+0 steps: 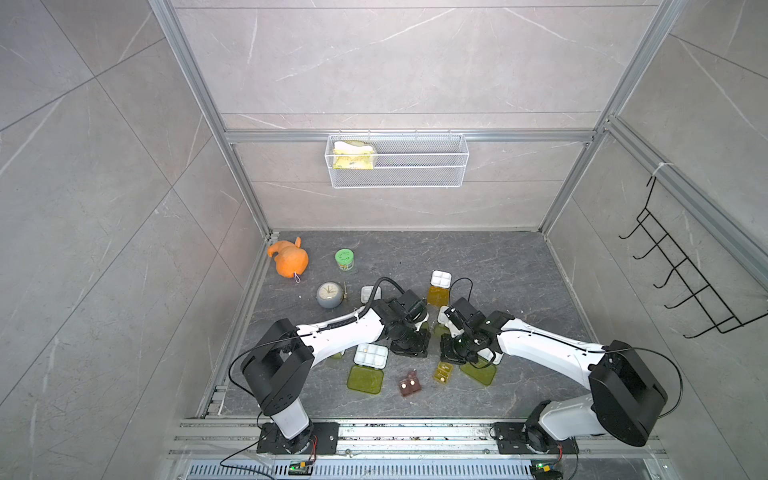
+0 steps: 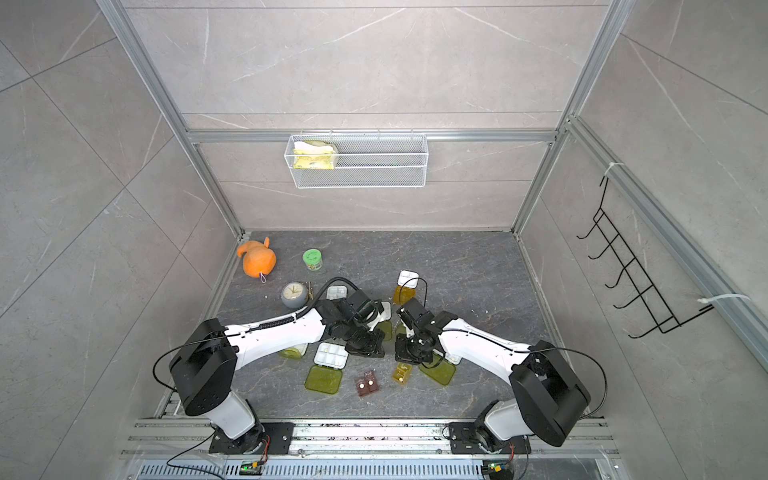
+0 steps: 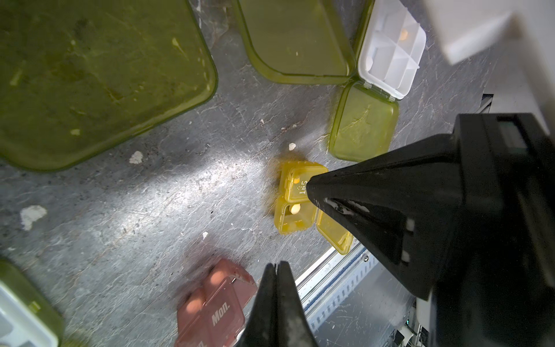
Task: Close pillboxes
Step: Close the lid on the pillbox.
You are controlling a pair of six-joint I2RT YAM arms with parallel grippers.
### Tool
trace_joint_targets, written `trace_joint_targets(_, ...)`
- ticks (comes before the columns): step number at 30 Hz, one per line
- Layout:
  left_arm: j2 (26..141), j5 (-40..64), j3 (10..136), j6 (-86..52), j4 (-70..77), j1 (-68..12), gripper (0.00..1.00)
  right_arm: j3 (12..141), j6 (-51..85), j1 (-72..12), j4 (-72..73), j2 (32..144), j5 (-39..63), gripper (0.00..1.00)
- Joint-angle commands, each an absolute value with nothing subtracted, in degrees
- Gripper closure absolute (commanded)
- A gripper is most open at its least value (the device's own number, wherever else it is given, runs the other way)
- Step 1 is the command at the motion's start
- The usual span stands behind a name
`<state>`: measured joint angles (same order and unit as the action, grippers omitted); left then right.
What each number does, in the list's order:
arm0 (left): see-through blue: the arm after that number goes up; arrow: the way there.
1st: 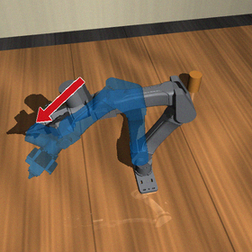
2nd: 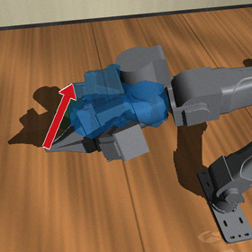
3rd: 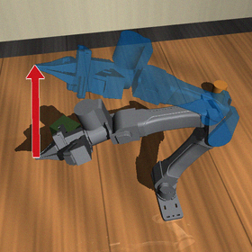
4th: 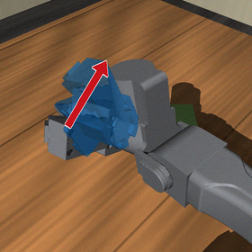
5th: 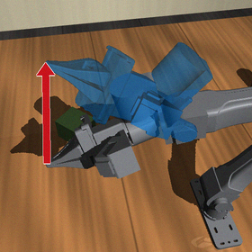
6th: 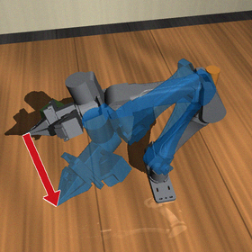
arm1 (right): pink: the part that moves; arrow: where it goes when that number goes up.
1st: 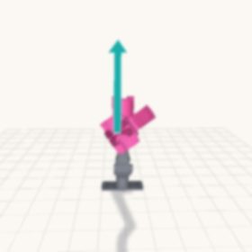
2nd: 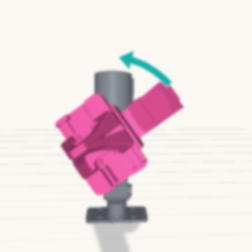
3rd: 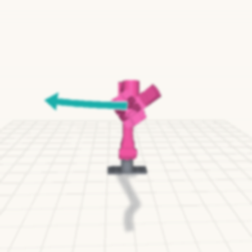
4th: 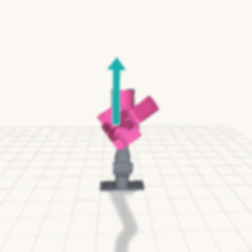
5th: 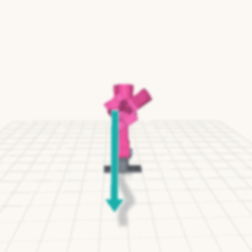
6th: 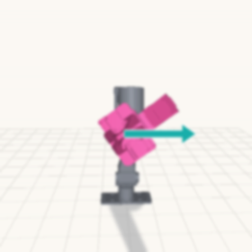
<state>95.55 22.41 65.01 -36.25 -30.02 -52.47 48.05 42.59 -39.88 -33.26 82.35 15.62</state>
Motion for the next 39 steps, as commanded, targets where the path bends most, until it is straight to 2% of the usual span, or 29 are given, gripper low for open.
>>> trace_joint_targets(1, 92.36, 21.47, 65.59, -35.91, -30.64, -52.65, 1.00, 50.56, 41.59, -39.69, -35.72, 81.39, 14.34, 0.93)
trace_joint_targets(15, 85.13, 17.88, 63.53, -37.87, -31.99, -52.65, 1.00, 56.01, 40.64, -39.64, -37.32, 79.63, 14.42, 0.93)
trace_joint_targets(21, 80.10, 15.32, 62.58, -39.94, -31.30, -52.60, 1.00, 62.74, 37.33, -39.64, -40.46, 79.90, 12.47, 0.95)
trace_joint_targets(26, 77.31, 12.08, 63.15, -41.86, -30.25, -52.62, 0.95, 68.38, 33.31, -39.65, -41.92, 79.00, 10.81, 0.95)
trace_joint_targets(27, 76.79, 11.40, 63.20, -42.43, -30.01, -52.63, 0.93, 69.48, 32.90, -39.69, -41.83, 78.97, 10.64, 1.00)
trace_joint_targets(30, 74.92, 9.23, 63.29, -45.63, -29.89, -52.61, 0.90, 71.86, 32.37, -39.64, -41.23, 78.59, 11.50, 1.00)
trace_joint_targets(39, 67.43, 2.53, 61.74, -48.67, -31.20, -52.58, 0.80, 70.78, 29.16, -39.73, -39.69, 74.62, 10.84, 1.00)
